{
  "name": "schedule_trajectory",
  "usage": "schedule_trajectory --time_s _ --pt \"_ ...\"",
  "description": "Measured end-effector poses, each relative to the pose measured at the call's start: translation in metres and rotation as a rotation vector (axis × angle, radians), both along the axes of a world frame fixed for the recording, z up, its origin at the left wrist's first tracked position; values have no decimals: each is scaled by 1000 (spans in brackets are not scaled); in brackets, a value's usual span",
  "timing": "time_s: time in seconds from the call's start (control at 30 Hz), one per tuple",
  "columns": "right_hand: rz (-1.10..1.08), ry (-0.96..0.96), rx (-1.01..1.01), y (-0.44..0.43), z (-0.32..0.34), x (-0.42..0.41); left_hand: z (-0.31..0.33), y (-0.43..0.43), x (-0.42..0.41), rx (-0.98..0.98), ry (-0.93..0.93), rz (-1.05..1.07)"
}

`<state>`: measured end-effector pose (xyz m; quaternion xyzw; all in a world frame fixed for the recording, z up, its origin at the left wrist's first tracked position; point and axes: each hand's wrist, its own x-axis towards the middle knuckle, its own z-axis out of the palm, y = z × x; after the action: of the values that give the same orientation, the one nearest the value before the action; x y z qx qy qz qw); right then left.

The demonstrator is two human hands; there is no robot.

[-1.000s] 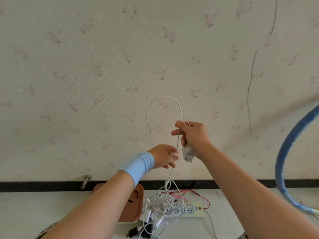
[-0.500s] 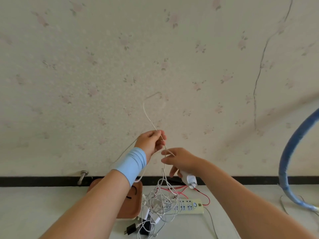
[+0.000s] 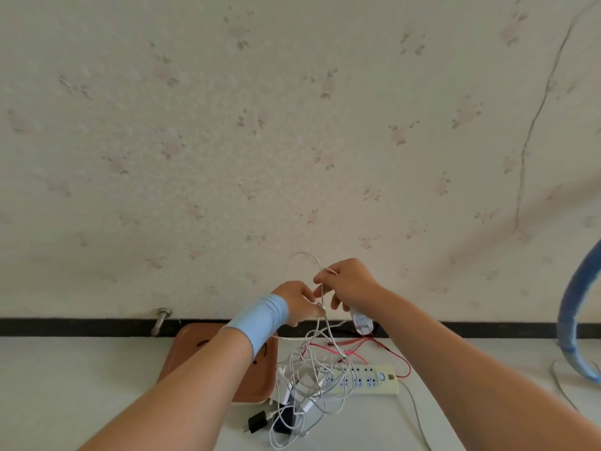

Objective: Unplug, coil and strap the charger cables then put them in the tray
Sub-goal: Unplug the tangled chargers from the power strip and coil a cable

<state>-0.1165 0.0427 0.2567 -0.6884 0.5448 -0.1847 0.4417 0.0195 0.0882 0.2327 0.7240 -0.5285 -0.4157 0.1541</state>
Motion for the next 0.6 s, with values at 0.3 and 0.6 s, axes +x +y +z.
schedule_trajectory --time_s 0.3,0.6 --pt "-36 -21 -32 1 6 -3 -9 -9 -5 -31 -20 -17" --pt "-31 -167 -3 8 30 -18 30 2 -13 -40 449 -19"
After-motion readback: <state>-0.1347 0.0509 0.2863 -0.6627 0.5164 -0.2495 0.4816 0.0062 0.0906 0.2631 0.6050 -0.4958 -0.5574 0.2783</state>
